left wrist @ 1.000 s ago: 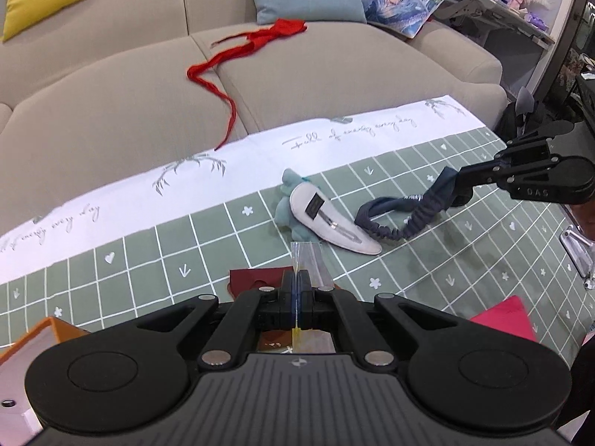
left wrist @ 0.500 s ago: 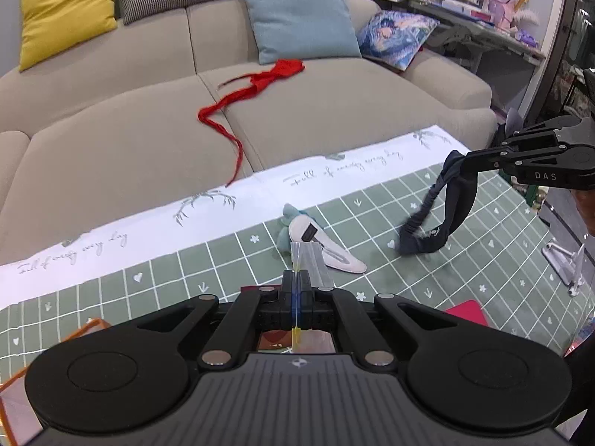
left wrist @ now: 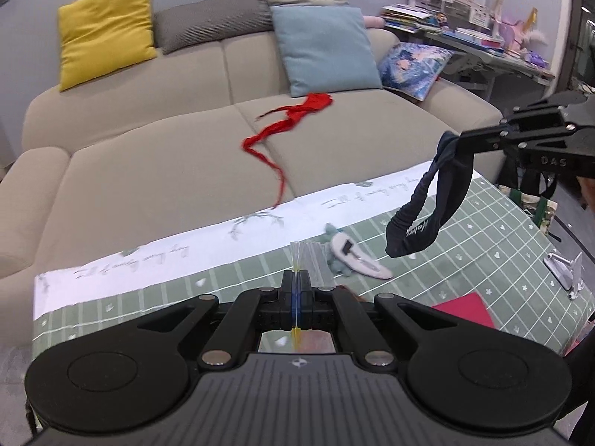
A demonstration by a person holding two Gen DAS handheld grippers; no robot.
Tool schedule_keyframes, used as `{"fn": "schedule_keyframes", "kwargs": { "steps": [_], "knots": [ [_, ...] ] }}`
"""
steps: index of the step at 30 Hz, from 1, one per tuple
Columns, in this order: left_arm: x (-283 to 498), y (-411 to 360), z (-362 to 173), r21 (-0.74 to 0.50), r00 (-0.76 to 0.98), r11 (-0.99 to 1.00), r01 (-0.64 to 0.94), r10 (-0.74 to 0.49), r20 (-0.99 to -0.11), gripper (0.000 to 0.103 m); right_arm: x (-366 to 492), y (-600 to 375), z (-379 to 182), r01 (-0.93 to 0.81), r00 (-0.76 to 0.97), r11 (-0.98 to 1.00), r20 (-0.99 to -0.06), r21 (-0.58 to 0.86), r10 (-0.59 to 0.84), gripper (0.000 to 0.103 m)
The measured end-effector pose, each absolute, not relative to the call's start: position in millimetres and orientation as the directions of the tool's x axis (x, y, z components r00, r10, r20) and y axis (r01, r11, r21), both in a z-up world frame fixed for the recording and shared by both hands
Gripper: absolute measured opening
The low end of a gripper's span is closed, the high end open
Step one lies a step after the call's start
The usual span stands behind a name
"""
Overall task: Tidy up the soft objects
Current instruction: 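Lift the plastic bag with the left tool while the right tool lifts the navy headband, then carry the plastic bag to the orange box while the right tool carries the headband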
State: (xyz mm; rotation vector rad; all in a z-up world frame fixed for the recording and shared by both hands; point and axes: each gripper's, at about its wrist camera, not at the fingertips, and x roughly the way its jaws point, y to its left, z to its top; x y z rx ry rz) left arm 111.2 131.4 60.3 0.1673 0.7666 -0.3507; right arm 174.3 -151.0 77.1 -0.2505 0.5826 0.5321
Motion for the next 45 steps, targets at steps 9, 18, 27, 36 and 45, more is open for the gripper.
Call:
{"fn": "schedule_keyframes", "kwargs": {
  "steps": [9, 18, 27, 36, 45],
  "knots": [
    [86.7, 195.7, 62.5, 0.019, 0.690, 0.960, 0.278, -0.186, -0.699, 0.000, 150.8, -53.2, 123.7, -0.665, 0.675, 0.733, -0.537, -0.145, 0.507, 0.000],
    [75.5, 238.8, 63.9, 0.017, 0.700, 0.978, 0.209, -0.137, -0.700, 0.000, 129.5, 28.9, 148.0, -0.763, 0.602, 0.629, -0.516, -0.147, 0.609, 0.000],
    [67.6, 272.5, 48.4, 0.023, 0.691, 0.987, 0.161, -0.096, -0.717, 0.000, 123.9, 92.0, 134.9, -0.814, 0.541, 0.563, -0.543, -0.145, 0.642, 0.000],
    [70.0, 298.5, 9.8, 0.044, 0.631, 0.990, 0.135, -0.051, -0.774, 0.000, 140.6, 140.1, 84.9, -0.826, 0.502, 0.546, -0.618, -0.136, 0.605, 0.000],
    [79.4, 301.8, -30.6, 0.044, 0.567, 0.986, 0.160, -0.055, -0.822, 0.000, 153.4, 159.3, 33.0, -0.839, 0.455, 0.528, -0.700, -0.130, 0.550, 0.000]
  ]
}}
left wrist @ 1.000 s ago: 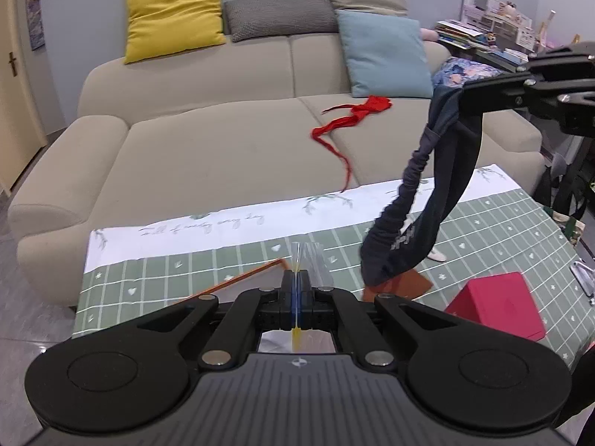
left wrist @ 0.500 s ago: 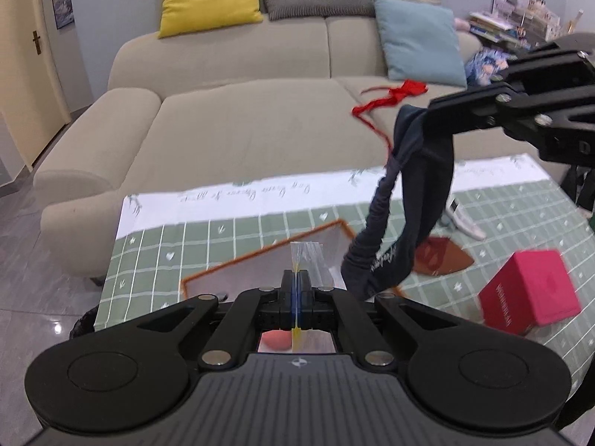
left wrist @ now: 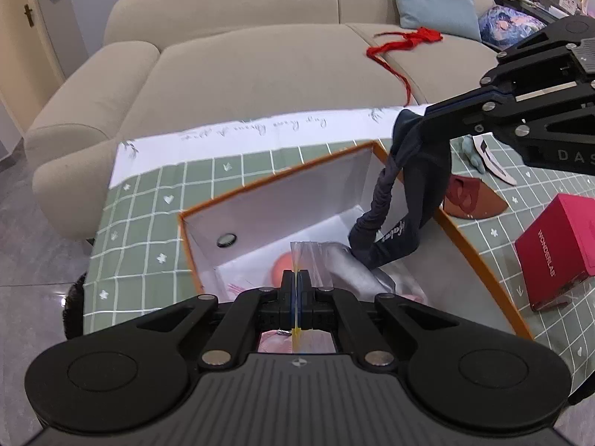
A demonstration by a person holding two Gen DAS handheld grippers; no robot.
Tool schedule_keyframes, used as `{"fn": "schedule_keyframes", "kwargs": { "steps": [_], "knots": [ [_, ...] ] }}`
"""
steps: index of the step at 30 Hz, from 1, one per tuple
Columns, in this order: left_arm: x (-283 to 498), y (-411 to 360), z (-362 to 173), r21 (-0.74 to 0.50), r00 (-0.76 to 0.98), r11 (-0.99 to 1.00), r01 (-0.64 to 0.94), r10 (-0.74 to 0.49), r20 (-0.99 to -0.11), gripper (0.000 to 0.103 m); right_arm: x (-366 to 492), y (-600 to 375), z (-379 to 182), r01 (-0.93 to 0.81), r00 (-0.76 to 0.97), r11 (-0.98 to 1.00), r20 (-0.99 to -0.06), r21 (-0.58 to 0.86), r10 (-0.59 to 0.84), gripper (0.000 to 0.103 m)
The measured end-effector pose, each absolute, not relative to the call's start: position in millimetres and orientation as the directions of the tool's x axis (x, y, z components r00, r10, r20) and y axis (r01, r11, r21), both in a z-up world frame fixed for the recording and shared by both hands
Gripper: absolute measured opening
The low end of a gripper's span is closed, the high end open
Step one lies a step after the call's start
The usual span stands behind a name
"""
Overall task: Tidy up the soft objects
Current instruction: 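Carry the plastic bag to the orange box while the right tool carries the headband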
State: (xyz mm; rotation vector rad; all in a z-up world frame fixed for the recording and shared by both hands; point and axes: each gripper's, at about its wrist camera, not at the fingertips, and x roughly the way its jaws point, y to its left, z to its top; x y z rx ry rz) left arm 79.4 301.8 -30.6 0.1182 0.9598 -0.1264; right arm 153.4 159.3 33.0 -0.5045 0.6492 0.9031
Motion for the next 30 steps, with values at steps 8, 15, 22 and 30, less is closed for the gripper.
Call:
{"fn": "schedule_keyframes", "kwargs": {
  "steps": [8, 15, 22, 30],
  "knots": [
    [86.2, 307.7, -48.4, 0.033, 0.541, 0.986, 0.161, -0.060, -0.839, 0.000, 159.6, 170.6, 4.1, -0.847, 0.425, 0.519, -0.736, -0.117, 0.527, 0.000],
    [90.0, 315.0, -64.0, 0.018, 0.517, 0.988, 0.155, -0.065, -0.853, 0.000, 161.7, 183.7, -10.2, -0.854, 0.404, 0.508, -0.753, -0.107, 0.520, 0.000],
    [93.2, 317.7, -77.4, 0.006, 0.495, 0.987, 0.162, -0.076, -0.866, 0.000, 164.4, 196.5, -24.2, -0.861, 0.385, 0.499, -0.770, -0.101, 0.509, 0.000],
    [97.6, 322.7, -86.7, 0.037, 0.489, 0.986, 0.162, -0.048, -0.871, 0.001, 169.2, 206.7, -36.1, -0.866, 0.368, 0.491, -0.787, -0.096, 0.495, 0.000]
  ]
}}
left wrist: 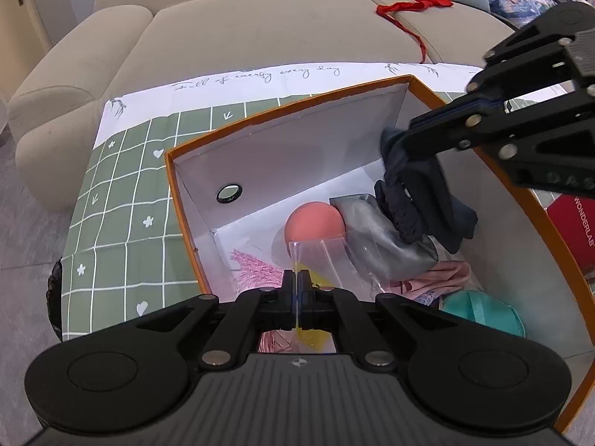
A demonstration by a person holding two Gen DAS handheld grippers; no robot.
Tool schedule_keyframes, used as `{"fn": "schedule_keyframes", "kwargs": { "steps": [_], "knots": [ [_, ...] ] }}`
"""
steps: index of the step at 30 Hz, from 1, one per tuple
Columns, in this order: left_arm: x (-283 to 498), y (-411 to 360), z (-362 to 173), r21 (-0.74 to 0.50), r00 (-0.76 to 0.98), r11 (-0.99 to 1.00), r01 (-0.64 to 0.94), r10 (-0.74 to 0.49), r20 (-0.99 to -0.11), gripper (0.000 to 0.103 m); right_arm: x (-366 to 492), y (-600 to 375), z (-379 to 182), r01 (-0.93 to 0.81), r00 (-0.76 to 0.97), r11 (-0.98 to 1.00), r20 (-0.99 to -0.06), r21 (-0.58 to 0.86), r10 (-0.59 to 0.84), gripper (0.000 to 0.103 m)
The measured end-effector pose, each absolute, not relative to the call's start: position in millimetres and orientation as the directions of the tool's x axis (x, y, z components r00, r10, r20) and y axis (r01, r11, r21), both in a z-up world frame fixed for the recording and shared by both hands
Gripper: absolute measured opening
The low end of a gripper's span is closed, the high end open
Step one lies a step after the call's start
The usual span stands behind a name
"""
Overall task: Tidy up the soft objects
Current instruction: 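Carry the plastic bag to the orange box while the right tool carries the headband, then release the plastic bag into the box while the right tool releases the headband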
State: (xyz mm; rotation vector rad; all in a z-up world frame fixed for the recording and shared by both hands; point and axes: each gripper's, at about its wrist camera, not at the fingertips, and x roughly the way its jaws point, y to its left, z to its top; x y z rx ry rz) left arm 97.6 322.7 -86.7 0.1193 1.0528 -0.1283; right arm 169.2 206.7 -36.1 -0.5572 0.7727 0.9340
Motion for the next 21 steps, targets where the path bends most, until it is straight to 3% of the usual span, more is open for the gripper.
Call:
{"fn": "schedule_keyframes", "kwargs": {
  "steps": [5, 11, 16, 18, 20, 21],
  "knots": [
    [105.5, 309.5, -91.4, 0.123, 0.485, 0.974, 0.188, 0.017, -0.874, 0.002, 169.8, 218.2, -46.9, -0.870, 0.366, 0.480, -0.798, -0.111, 0.480, 0.000],
    [116.4, 299.1, -98.4, 0.210, 0.494, 0.958, 0.196, 0.088, -0.865, 0.010, 168.5, 232.2, -61.5, -0.859, 0.405, 0.484, -0.799, -0.166, 0.445, 0.000],
    [122.6, 298.7, -99.6, 0.223, 0.502, 0.957, 0.187, 0.102, -0.859, 0.026, 168.6, 238.1, -74.2, -0.854, 0.426, 0.477, -0.803, -0.206, 0.417, 0.001],
    [122.3, 297.1, -99.6, 0.216, 0.503, 0.956, 0.196, 0.091, -0.859, 0.034, 170.0, 239.0, -79.4, -0.856, 0.423, 0.471, -0.810, -0.211, 0.406, 0.007],
    [121.0, 295.0, -99.3, 0.208, 0.505, 0.956, 0.207, 0.077, -0.860, 0.048, 169.6, 239.2, -83.7, -0.862, 0.416, 0.460, -0.815, -0.212, 0.404, 0.028],
    [119.6, 294.1, -98.5, 0.206, 0.508, 0.956, 0.210, 0.073, -0.858, 0.060, 169.3, 240.0, -85.4, -0.867, 0.412, 0.451, -0.816, -0.213, 0.406, 0.031]
  ]
}}
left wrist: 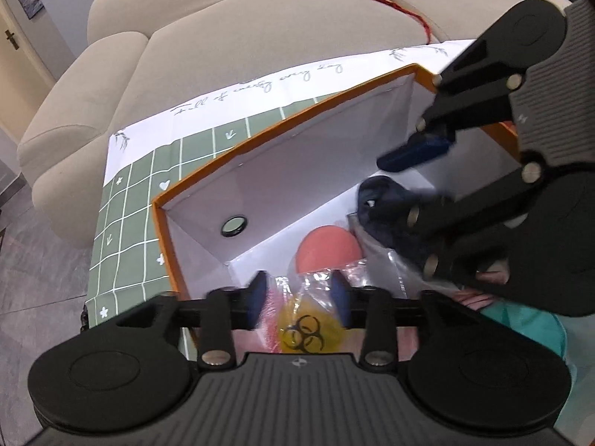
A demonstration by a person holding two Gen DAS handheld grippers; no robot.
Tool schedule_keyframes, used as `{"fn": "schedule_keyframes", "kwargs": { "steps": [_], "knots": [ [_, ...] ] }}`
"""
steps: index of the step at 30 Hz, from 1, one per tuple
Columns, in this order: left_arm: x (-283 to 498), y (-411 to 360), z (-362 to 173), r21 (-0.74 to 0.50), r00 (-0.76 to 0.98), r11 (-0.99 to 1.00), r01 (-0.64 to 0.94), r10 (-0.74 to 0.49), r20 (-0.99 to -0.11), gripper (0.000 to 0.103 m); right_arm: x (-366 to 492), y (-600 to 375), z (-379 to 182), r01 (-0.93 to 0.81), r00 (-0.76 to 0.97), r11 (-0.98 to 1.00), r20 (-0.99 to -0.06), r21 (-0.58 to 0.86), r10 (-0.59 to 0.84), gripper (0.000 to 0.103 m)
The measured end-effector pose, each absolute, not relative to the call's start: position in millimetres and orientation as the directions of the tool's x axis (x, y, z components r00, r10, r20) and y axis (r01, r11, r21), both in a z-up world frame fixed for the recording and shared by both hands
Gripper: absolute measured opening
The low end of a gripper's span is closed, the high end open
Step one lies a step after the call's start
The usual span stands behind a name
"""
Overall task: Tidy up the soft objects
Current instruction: 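Release the plastic bag into the box while the right tool releases the headband, then withdraw both tools from the box and move them over the mat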
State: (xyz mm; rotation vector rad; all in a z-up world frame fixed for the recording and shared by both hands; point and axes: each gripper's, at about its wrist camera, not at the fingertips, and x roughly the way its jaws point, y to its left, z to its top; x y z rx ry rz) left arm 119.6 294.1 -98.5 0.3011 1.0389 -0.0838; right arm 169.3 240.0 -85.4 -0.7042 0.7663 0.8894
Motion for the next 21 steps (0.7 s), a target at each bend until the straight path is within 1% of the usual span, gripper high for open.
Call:
{"fn": "schedule_keyframes", "kwargs": {
  "steps": [1, 4, 6, 8, 15, 19, 21],
  "knots": [
    [118.9, 293.2, -98.0, 0.208, 0.510, 0.955, 0.210, 0.075, -0.857, 0.065, 168.6, 239.4, -86.5, -0.869, 0.411, 0.445, -0.816, -0.217, 0.406, 0.031],
    [116.2, 292.8, -95.3, 0.207, 0.511, 0.956, 0.209, 0.074, -0.856, 0.067, 165.9, 235.8, -87.0, -0.866, 0.420, 0.446, -0.809, -0.223, 0.411, 0.033],
    [115.6, 293.8, -93.3, 0.206, 0.508, 0.958, 0.200, 0.078, -0.858, 0.069, 165.0, 233.9, -84.9, -0.867, 0.418, 0.449, -0.808, -0.217, 0.415, 0.036],
    [114.5, 293.5, -90.4, 0.210, 0.507, 0.958, 0.196, 0.085, -0.858, 0.070, 163.2, 231.3, -80.8, -0.866, 0.418, 0.452, -0.805, -0.213, 0.421, 0.040],
    [108.5, 280.9, -66.8, 0.228, 0.521, 0.954, 0.193, 0.097, -0.848, 0.071, 158.8, 218.4, -59.4, -0.857, 0.443, 0.468, -0.775, -0.217, 0.451, 0.042],
    [106.0, 265.1, -47.1, 0.271, 0.547, 0.941, 0.203, 0.121, -0.829, 0.072, 155.1, 204.7, -38.8, -0.849, 0.464, 0.477, -0.755, -0.229, 0.463, 0.042],
    [104.6, 256.5, -36.9, 0.295, 0.563, 0.934, 0.202, 0.135, -0.815, 0.075, 153.8, 195.7, -28.4, -0.841, 0.479, 0.487, -0.742, -0.235, 0.470, 0.042]
  ]
}}
